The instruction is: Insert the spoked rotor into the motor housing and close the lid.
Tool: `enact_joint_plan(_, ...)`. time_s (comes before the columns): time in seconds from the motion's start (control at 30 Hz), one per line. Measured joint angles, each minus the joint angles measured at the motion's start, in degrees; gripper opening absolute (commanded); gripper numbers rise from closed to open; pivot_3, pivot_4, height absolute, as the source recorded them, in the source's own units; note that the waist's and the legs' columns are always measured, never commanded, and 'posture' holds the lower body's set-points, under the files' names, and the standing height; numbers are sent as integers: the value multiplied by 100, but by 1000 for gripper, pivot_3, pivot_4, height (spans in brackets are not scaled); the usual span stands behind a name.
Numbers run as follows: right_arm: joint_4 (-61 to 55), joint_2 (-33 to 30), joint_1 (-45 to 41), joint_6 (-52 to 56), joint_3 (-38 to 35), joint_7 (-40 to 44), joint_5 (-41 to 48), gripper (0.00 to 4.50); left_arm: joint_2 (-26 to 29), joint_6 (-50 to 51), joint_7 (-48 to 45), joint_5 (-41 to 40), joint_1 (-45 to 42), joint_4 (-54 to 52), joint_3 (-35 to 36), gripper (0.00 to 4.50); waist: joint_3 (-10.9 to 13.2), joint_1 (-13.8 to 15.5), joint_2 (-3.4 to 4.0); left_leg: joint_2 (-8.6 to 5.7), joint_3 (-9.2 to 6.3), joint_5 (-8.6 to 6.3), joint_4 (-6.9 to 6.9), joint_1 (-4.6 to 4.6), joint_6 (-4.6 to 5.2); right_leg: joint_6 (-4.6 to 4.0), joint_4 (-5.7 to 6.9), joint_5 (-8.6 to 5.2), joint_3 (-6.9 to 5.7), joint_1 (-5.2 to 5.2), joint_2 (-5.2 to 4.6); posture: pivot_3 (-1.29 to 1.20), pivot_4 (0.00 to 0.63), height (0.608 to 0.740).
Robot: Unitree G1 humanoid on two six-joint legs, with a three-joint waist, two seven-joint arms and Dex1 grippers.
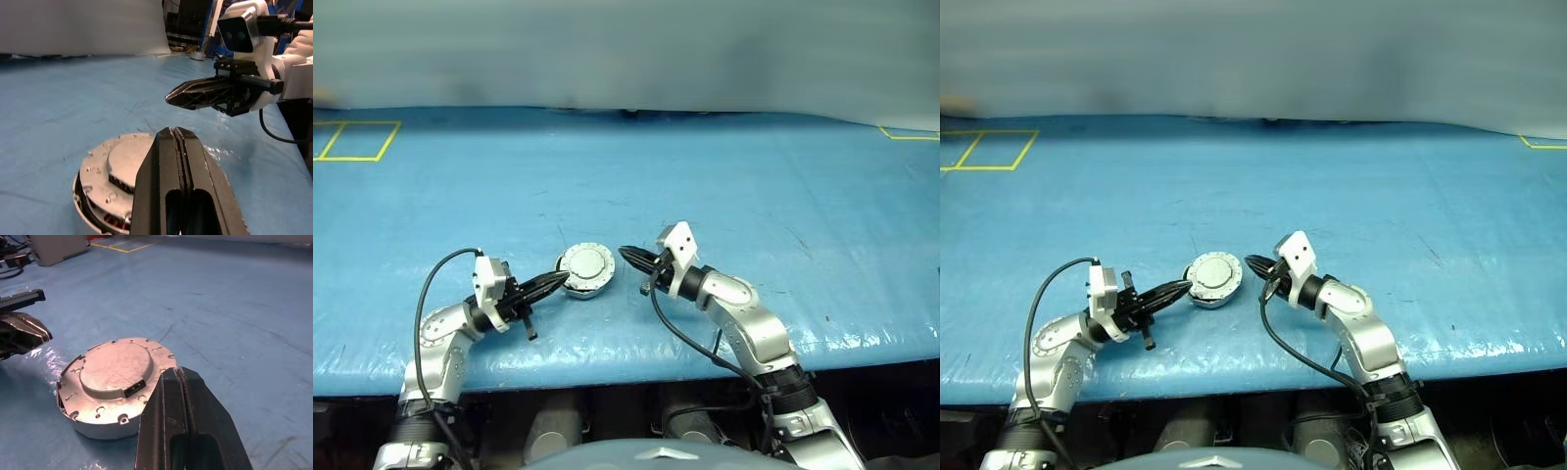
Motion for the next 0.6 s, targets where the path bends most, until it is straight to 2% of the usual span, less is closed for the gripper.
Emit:
enact_joint_plan(0.07, 144, 23, -151, -23, 194, 124, -60, 582, 25, -187, 19, 150, 178, 53, -10, 0, 0, 2, 0, -1, 0, -8, 2, 0, -13, 1, 0, 0, -1, 1, -3, 0, 150, 740)
enact_joint_plan(0.43, 798, 297, -642, -486, 455, 307, -389, 4080, -8, -621, 364, 439, 686, 143, -38, 0, 0, -4, 0, -1, 0, -9, -3, -3, -14, 1, -1, 1, -3, -3, -4, 0, 150, 740)
enact_joint_plan(0.6, 982, 327, -669, -593, 582, 390, -528, 4080, -18, -771, 435, 478, 726, 150, -66, 0, 0, -7, 1, -1, 0, -9, -3, -2, -15, 1, -1, 0, -3, -3, -4, 0, 150, 740)
